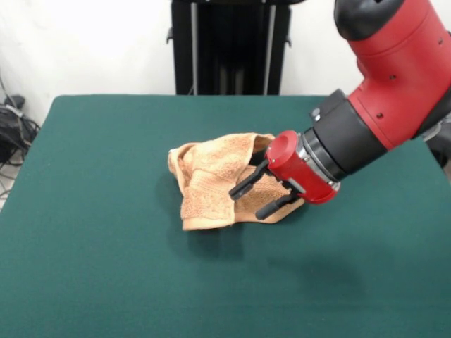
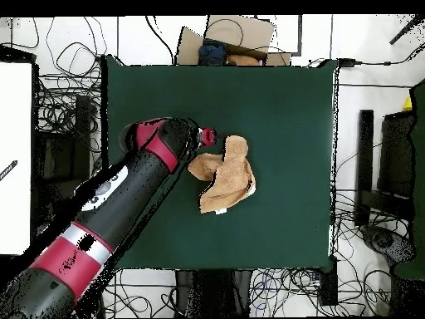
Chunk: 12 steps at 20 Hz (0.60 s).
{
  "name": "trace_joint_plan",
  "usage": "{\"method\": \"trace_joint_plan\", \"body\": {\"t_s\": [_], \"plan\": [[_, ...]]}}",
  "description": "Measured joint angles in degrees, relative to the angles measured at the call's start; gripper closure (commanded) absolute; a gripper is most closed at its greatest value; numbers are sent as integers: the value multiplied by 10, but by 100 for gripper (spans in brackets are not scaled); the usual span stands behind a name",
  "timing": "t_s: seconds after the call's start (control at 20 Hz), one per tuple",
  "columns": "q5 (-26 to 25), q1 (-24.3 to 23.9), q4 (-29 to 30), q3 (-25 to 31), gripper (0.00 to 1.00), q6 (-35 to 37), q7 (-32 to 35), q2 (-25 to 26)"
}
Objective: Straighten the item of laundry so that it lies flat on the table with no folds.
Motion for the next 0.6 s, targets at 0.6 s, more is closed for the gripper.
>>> {"method": "trace_joint_plan", "body": {"t_s": [0.6], "plan": [[-8, -7, 3, 3, 0, -7, 0, -20]]}}
